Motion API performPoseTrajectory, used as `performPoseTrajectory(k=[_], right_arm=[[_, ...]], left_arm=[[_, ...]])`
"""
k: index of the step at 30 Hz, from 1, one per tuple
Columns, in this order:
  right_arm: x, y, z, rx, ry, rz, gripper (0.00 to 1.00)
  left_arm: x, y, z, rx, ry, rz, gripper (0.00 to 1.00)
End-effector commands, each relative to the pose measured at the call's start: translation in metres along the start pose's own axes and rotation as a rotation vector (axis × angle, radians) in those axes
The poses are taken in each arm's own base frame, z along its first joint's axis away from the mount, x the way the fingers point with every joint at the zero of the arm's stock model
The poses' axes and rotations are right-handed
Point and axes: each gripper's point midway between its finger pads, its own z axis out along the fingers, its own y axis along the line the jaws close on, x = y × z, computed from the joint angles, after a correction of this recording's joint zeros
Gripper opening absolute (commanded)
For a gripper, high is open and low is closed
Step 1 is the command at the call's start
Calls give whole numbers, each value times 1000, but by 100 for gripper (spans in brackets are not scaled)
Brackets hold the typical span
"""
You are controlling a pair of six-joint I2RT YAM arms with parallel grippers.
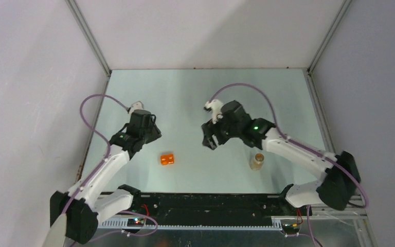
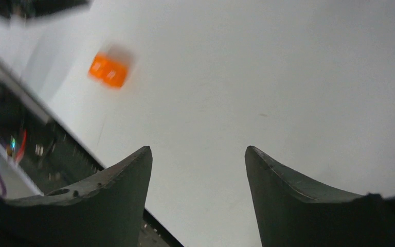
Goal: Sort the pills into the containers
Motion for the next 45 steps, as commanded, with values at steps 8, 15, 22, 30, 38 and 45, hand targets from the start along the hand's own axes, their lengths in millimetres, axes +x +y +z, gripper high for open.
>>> performPoseTrajectory(k=[8,15,22,30,38,45], right_arm=[[29,99,117,-405,-25,-399,77],[58,105,170,-418,-39,-541,74],[75,112,198,-366,-29,-666,73],[72,97,208,-235,-10,-623,71],[54,66,211,15,-6,-431,67],[52,73,222,37,92,-274,66]], left_arm=[[-64,31,-79,-19,-277,-236,63],[-71,35,-105,-7,-316,-242,70],[-69,40,-109,-19,-320,-246,71],[-76,41,-113,-24,-348,-256,71],[-77,41,-111,-23,-346,-253,72],[-79,39,-111,-18,-345,-250,72]])
